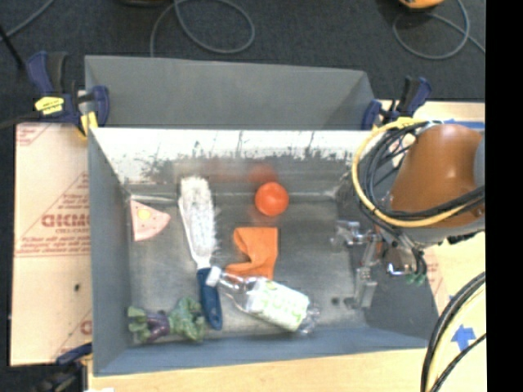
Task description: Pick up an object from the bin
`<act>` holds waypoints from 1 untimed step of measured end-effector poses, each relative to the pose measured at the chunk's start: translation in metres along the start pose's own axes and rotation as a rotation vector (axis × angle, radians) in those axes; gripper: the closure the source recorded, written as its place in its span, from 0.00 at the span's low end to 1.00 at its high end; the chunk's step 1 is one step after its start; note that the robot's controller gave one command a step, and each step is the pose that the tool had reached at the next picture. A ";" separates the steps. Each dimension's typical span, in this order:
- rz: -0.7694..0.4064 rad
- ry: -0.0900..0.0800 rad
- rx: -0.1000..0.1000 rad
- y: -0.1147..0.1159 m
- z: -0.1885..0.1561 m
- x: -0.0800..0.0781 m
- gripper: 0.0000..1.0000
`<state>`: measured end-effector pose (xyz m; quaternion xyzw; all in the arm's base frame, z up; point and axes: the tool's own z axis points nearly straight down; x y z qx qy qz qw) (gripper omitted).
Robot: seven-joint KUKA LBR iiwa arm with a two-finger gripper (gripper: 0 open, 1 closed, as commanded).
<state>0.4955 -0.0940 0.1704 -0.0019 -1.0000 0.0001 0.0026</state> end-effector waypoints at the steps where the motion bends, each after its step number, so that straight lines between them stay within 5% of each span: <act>1: -0.003 -0.008 0.001 0.000 -0.004 -0.002 0.00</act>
Offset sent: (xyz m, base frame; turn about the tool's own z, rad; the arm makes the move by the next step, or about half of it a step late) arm 0.0160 0.0601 -0.0972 -0.1279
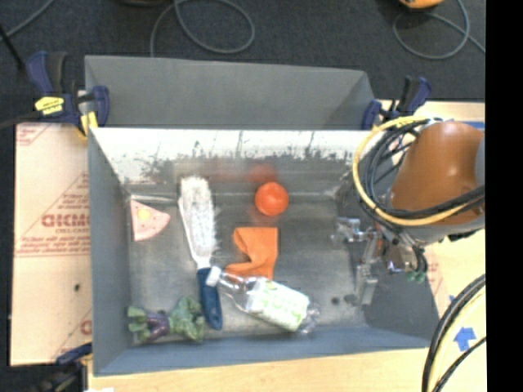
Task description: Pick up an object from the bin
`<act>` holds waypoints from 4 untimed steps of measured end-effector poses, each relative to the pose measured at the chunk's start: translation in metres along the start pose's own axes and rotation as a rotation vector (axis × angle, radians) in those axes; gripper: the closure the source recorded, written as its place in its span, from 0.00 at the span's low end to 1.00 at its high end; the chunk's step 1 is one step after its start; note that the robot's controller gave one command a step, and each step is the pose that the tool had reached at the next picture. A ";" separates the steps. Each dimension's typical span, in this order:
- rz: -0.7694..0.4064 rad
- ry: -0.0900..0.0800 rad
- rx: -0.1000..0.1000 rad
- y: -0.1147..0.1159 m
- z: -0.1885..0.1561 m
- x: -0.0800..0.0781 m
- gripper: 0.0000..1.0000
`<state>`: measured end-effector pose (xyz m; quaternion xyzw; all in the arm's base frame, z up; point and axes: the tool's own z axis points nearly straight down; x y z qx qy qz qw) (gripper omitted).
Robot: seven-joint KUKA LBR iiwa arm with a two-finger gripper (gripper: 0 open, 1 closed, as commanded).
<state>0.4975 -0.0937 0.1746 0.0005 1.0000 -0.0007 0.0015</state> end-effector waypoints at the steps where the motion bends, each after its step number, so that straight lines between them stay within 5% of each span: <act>1: -0.051 -0.006 0.002 0.023 0.040 -0.008 0.00; 3: 0.100 -0.005 0.002 0.068 0.088 -0.037 0.00; 4: 0.015 -0.005 -0.001 0.084 0.097 -0.060 0.00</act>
Offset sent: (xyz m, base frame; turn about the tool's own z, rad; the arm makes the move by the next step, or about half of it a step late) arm 0.0393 0.0418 -0.0870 0.1226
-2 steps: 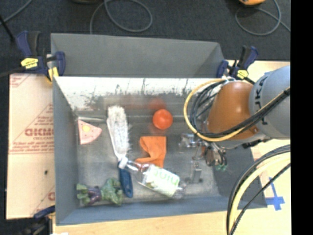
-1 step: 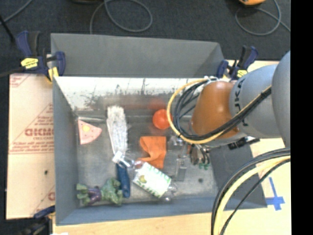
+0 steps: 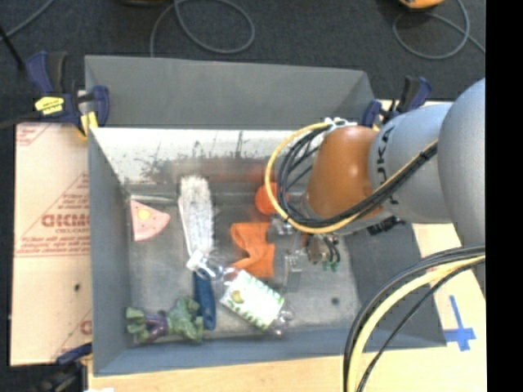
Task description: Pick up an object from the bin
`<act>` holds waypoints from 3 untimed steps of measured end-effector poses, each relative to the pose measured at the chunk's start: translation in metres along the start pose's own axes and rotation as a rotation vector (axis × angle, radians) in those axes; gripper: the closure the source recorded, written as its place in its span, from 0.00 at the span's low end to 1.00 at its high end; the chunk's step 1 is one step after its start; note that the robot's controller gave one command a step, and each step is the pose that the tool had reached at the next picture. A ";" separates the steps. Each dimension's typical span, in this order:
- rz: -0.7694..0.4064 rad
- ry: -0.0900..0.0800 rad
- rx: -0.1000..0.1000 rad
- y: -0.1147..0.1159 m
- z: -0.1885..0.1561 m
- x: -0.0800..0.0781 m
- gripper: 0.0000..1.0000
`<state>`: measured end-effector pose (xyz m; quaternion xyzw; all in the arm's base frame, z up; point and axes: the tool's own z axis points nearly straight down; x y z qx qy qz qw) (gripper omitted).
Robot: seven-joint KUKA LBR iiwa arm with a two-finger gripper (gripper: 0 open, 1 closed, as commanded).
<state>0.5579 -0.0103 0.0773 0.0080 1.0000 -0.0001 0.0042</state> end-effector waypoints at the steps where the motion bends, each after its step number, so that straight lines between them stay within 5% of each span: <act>1: 0.035 -0.001 0.002 0.015 0.003 -0.003 0.00; 2: -0.150 -0.004 0.003 0.022 0.004 -0.012 0.00; 3: -0.108 -0.005 0.003 0.046 0.005 -0.027 0.00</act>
Offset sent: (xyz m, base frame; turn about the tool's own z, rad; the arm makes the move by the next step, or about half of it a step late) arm 0.0307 0.0355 -0.0073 0.1886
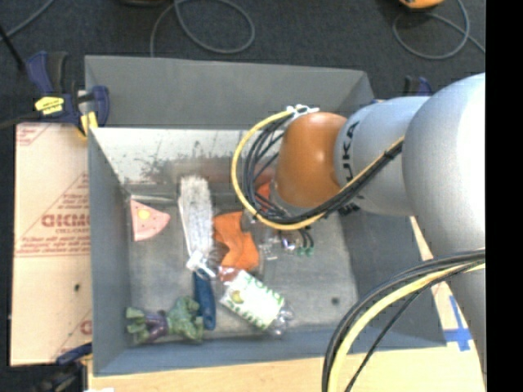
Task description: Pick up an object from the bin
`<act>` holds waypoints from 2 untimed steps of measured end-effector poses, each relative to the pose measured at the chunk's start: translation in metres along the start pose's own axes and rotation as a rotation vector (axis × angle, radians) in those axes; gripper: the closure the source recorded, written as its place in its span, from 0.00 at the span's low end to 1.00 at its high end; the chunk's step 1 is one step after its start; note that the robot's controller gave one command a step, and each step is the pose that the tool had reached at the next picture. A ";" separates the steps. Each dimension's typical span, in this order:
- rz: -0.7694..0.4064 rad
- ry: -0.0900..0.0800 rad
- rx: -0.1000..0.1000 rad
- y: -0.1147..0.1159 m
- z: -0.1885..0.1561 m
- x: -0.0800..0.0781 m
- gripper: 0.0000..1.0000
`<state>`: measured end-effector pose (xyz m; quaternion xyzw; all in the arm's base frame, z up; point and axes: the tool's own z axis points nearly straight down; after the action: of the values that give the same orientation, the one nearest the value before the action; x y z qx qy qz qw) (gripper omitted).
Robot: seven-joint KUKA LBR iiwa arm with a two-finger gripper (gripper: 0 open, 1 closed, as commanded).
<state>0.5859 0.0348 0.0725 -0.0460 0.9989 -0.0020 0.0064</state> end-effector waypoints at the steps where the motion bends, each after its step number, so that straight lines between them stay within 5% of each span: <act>1: 0.044 -0.009 0.001 0.037 0.000 -0.008 0.00; 2: 0.042 -0.005 -0.001 0.059 0.001 -0.021 0.00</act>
Offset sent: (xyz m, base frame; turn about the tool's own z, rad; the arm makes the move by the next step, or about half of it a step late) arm 0.0156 0.0614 -0.0025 0.0442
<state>0.6018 0.0956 0.0715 -0.0250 0.9996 -0.0010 0.0091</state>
